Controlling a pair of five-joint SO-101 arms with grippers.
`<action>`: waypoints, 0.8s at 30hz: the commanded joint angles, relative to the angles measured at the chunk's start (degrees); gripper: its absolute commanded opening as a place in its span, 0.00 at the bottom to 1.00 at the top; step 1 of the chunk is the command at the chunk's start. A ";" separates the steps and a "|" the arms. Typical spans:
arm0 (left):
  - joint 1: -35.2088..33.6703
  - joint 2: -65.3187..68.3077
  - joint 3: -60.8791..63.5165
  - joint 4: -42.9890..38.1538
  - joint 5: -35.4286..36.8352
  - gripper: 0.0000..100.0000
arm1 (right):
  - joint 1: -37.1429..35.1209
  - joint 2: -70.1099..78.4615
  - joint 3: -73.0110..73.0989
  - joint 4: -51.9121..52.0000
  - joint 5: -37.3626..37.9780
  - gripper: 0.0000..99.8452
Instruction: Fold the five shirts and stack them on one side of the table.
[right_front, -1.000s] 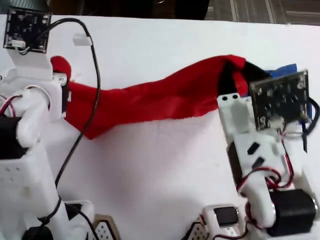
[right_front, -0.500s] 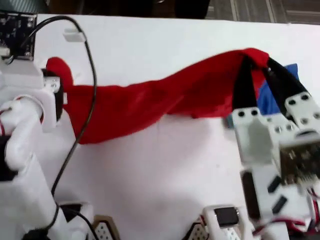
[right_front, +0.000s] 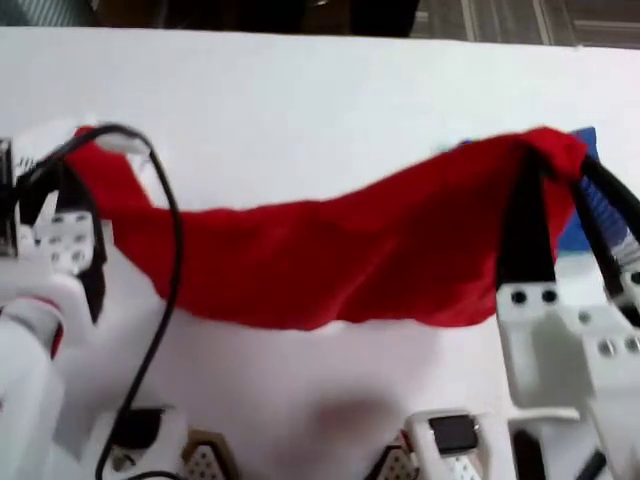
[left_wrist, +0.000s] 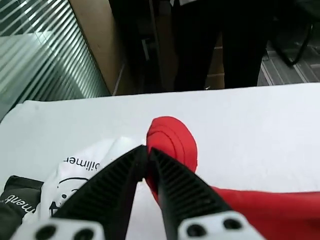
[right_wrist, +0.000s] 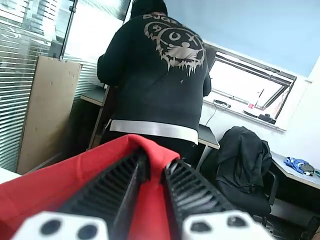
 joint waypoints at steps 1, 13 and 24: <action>0.00 -2.11 -1.63 -0.88 0.53 0.03 | 0.04 -0.48 -3.96 2.24 -0.62 0.02; -0.09 -9.14 -1.45 -2.73 0.35 0.03 | 0.04 -0.48 -7.74 4.35 -3.34 0.02; -5.45 -8.97 -10.95 -2.81 0.26 0.03 | 0.13 -4.79 -7.74 4.18 -3.34 0.02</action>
